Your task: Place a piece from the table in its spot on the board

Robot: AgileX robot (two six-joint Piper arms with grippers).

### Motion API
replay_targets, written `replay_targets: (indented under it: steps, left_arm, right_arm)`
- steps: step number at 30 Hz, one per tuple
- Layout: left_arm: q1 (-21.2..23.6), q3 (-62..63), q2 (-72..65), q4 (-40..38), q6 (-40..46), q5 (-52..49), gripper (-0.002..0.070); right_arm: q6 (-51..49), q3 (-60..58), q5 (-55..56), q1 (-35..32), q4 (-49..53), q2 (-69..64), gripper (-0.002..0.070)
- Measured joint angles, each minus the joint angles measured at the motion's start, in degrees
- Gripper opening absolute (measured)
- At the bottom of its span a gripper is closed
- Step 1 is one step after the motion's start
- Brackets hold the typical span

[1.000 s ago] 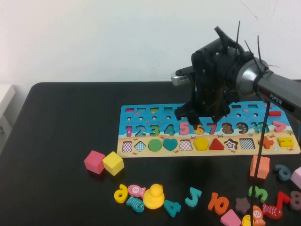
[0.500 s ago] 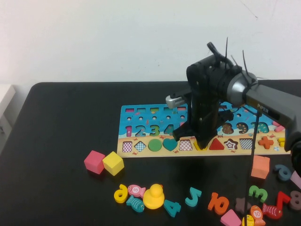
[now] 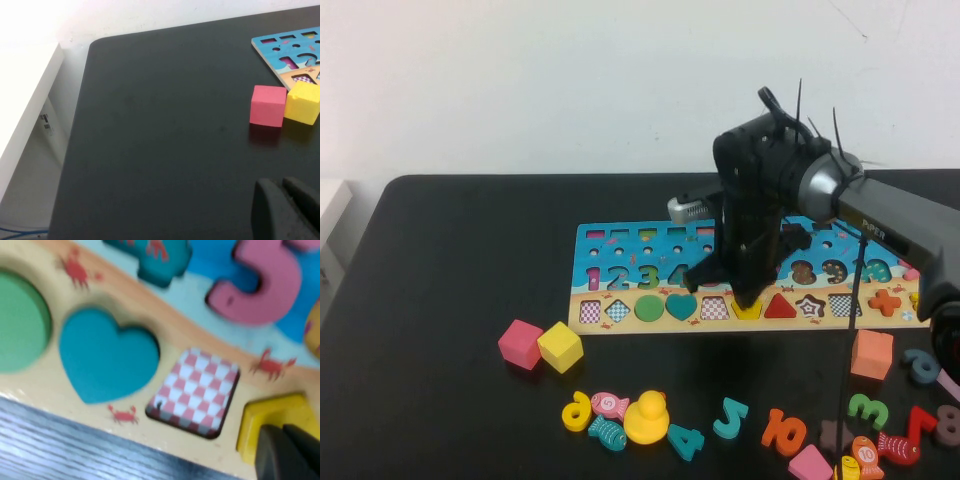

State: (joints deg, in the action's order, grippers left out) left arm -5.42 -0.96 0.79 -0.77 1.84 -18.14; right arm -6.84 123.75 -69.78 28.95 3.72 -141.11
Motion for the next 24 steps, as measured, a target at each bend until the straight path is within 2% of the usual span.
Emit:
replay_targets:
  steps: [6,11,17,24]
  left_arm:
    - [0.0,0.0,0.0,0.0,0.0,0.0,-0.0001]
    - [0.0,0.0,0.0,0.0,0.0,0.0,-0.0001]
    - [0.0,0.0,0.0,0.0,0.0,0.0,-0.0002]
    - [0.0,0.0,0.0,0.0,0.0,0.0,-0.0001]
  right_arm:
    - [3.1,8.8,-0.2,0.0,-0.2,2.1,0.0019]
    - [6.8,11.5,-0.6,0.0,-0.5,10.2,0.0018]
    - [9.1,10.4,-1.0,0.1,-2.7,23.9,0.0018]
    - [12.8,3.1,-1.0,0.6,-2.0,45.5,0.0019]
